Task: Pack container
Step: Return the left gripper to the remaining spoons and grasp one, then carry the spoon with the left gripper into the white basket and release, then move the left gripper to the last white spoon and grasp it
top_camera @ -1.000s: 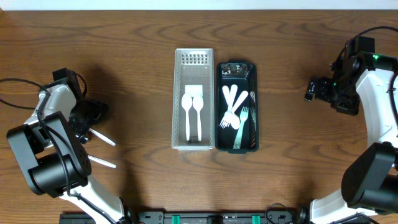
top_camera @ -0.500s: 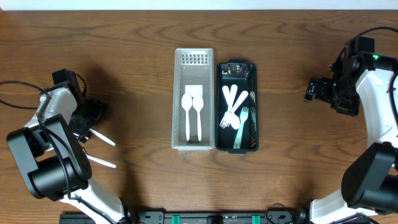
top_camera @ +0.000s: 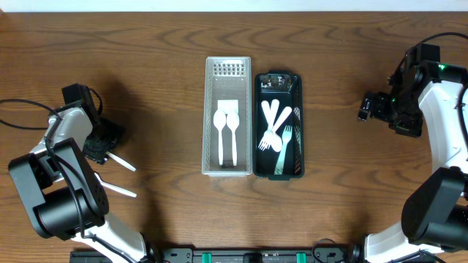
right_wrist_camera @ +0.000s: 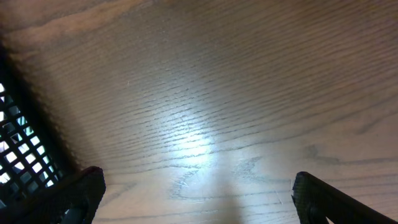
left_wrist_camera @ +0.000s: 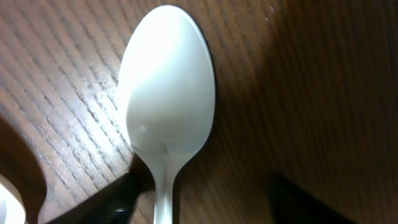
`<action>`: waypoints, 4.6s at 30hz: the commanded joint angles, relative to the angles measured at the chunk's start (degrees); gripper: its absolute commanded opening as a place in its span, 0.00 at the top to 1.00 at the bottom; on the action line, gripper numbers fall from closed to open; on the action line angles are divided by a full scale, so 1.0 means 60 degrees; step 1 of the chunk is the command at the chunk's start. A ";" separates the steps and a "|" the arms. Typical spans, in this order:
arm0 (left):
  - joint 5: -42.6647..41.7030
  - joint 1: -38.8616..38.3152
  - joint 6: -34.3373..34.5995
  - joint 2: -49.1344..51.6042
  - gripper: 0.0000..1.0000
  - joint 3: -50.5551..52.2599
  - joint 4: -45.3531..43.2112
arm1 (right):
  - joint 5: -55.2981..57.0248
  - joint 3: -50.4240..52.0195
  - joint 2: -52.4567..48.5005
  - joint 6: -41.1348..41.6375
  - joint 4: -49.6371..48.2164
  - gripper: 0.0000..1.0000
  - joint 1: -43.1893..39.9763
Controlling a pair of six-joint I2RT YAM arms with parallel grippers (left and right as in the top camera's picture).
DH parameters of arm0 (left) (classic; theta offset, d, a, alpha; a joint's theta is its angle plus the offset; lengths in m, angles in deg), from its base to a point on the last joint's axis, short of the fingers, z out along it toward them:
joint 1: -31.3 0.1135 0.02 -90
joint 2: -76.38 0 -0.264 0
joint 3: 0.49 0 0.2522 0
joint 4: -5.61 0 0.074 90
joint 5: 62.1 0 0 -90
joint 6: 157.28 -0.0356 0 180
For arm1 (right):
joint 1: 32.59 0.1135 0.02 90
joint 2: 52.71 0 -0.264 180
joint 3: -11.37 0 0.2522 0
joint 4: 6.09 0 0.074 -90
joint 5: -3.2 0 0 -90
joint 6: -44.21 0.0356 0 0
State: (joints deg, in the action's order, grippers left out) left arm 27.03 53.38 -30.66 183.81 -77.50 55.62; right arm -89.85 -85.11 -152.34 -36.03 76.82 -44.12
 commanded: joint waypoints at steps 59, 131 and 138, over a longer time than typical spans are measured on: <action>0.0288 -0.9253 -0.3847 -0.1472 0.94 -0.3384 0.2860 | -0.0076 0.0022 -0.0007 -0.0098 0.0222 0.01 0.0076; -0.0506 0.2280 -0.0273 -0.2794 0.02 0.3942 -0.0929 | -0.0073 0.0022 -0.0007 -0.0106 0.0382 0.01 0.0076; -0.0506 0.2280 -0.0277 -0.2586 0.14 0.3942 -0.0918 | -0.0073 0.0022 -0.0007 -0.0106 0.0382 0.01 0.0076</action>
State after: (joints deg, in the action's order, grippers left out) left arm 25.83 66.87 -31.12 165.19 -55.64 51.40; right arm -89.89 -85.03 -152.34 -36.03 79.01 -44.12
